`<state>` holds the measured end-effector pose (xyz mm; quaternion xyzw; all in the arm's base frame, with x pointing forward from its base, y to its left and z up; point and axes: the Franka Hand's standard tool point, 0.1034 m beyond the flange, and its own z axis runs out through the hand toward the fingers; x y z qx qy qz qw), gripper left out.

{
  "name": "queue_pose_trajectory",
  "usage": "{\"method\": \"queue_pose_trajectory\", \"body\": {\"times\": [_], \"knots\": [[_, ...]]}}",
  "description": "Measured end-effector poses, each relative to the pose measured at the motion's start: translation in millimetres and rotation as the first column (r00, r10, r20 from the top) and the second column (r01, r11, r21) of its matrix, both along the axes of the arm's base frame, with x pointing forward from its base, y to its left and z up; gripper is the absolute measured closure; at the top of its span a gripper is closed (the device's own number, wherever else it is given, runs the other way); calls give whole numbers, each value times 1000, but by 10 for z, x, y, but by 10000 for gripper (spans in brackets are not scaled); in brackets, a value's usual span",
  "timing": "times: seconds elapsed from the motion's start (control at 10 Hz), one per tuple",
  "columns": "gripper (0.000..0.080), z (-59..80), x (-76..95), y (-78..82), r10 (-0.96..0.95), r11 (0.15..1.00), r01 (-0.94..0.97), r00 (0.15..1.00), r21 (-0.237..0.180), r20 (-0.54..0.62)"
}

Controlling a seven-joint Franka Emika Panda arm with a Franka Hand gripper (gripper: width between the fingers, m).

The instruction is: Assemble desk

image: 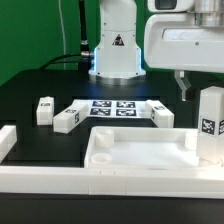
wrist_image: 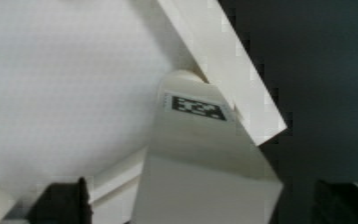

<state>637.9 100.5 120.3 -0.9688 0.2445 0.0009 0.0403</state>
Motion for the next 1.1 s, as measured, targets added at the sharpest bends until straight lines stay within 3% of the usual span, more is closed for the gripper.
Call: {"method": "queue_pose_trajectory", "body": {"times": [0.3, 0.7, 1.1], "knots": [[151, -1, 2, -4, 250, 968, -250, 968, -7, 20], [150, -9, -1, -4, 499, 867, -499, 866, -20, 36], [150, -26, -13, -12, 733, 680, -732, 679, -45, 45]]}}
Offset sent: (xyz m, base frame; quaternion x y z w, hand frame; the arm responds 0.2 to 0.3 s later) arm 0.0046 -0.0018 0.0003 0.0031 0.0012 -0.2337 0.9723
